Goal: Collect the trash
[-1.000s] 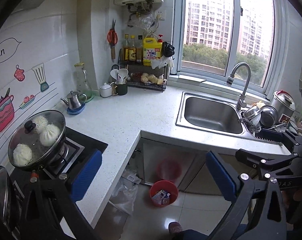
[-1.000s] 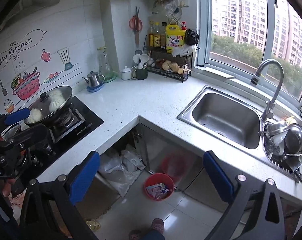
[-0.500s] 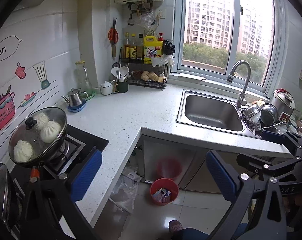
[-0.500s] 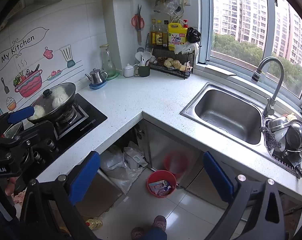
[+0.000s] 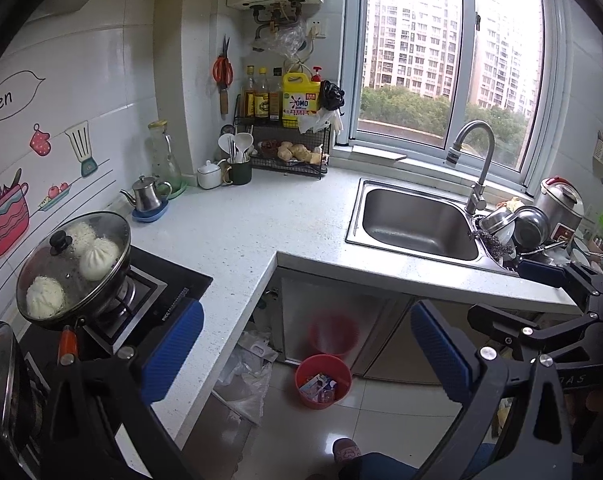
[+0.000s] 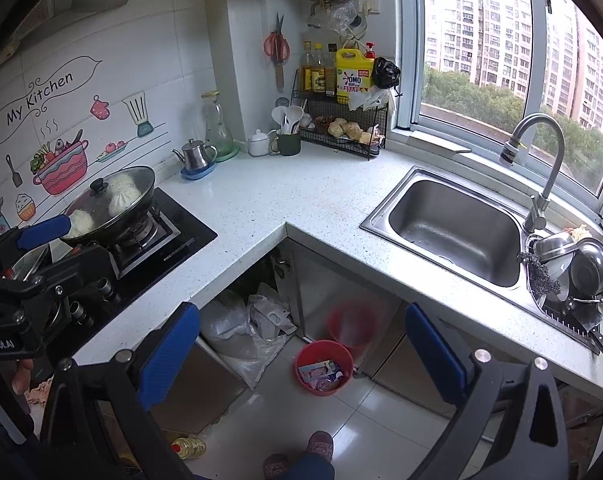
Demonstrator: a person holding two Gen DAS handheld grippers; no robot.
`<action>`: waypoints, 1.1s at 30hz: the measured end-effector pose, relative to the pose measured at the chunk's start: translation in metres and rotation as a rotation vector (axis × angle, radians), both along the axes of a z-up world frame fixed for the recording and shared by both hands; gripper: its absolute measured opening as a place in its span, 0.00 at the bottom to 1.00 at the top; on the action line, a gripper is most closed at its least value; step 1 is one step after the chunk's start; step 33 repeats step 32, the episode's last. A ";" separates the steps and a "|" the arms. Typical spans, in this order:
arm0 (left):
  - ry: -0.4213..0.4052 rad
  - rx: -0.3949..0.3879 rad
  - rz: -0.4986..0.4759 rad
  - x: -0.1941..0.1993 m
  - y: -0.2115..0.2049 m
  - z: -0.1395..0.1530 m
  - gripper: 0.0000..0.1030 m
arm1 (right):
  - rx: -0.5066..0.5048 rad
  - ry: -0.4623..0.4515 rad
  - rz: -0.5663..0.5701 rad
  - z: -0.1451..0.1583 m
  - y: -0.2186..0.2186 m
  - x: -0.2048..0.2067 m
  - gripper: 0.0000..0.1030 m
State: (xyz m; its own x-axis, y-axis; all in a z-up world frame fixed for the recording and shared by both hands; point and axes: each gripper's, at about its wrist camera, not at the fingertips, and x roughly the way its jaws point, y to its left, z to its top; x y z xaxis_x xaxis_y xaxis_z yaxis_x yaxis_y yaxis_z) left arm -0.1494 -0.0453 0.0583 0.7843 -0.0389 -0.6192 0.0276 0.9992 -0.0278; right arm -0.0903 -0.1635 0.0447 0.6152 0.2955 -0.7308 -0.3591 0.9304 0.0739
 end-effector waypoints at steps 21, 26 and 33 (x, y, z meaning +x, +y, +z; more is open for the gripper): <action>0.015 0.025 0.007 -0.011 -0.006 -0.002 1.00 | 0.008 0.003 -0.001 0.003 -0.005 -0.007 0.99; 0.021 0.024 0.001 -0.011 -0.009 -0.004 1.00 | 0.010 0.007 -0.007 0.002 -0.008 -0.008 0.99; 0.025 0.031 -0.015 -0.011 -0.014 -0.005 1.00 | 0.009 0.016 -0.010 0.001 -0.011 -0.006 0.99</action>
